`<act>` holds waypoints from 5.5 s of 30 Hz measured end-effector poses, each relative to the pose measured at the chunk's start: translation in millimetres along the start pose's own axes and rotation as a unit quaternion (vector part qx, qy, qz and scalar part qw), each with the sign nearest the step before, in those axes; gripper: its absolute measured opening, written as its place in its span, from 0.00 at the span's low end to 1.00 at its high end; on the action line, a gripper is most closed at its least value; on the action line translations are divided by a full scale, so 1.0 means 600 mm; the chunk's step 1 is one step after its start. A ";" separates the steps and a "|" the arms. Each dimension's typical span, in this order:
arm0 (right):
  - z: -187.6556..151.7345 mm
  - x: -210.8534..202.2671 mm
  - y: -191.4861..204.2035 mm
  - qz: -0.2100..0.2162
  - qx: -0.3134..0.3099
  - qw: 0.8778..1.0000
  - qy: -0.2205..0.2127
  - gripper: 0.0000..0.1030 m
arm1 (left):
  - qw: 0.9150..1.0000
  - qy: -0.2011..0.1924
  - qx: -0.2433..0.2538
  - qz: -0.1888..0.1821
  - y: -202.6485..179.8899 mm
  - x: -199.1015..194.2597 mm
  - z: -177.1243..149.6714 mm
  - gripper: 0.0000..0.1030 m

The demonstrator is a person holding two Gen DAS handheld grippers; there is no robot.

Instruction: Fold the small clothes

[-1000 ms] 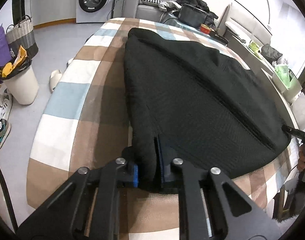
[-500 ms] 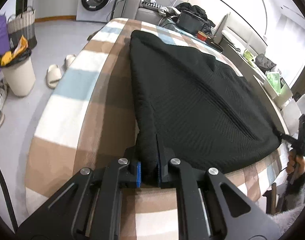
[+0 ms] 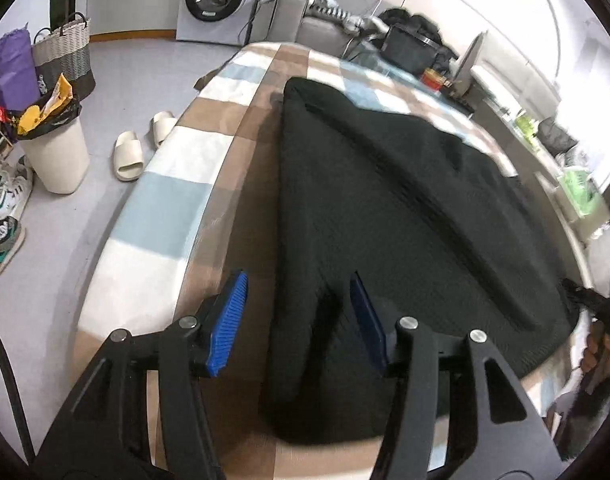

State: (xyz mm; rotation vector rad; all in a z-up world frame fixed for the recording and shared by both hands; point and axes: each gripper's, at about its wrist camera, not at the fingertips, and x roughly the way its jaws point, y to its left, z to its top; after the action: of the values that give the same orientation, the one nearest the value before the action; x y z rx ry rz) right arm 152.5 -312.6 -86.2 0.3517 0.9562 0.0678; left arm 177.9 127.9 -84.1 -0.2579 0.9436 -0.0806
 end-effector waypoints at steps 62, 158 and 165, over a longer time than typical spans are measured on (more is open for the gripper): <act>0.024 -0.027 0.166 -0.018 -0.128 0.989 -0.069 0.72 | 0.999 -0.033 0.015 0.011 -0.095 0.003 0.020 0.62; 0.037 0.127 0.147 -0.144 -0.163 0.976 0.008 0.93 | 0.991 0.022 0.095 0.088 -0.097 0.033 0.028 1.00; 0.038 0.127 0.150 -0.146 -0.165 0.975 0.005 0.93 | 0.991 0.028 0.090 0.093 -0.082 0.042 0.030 1.00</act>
State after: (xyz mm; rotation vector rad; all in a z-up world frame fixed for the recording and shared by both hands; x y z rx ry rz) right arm 223.9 -218.0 -105.3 -0.0986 0.9788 -0.0409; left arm 209.3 79.3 -81.8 0.0008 1.0053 -0.0008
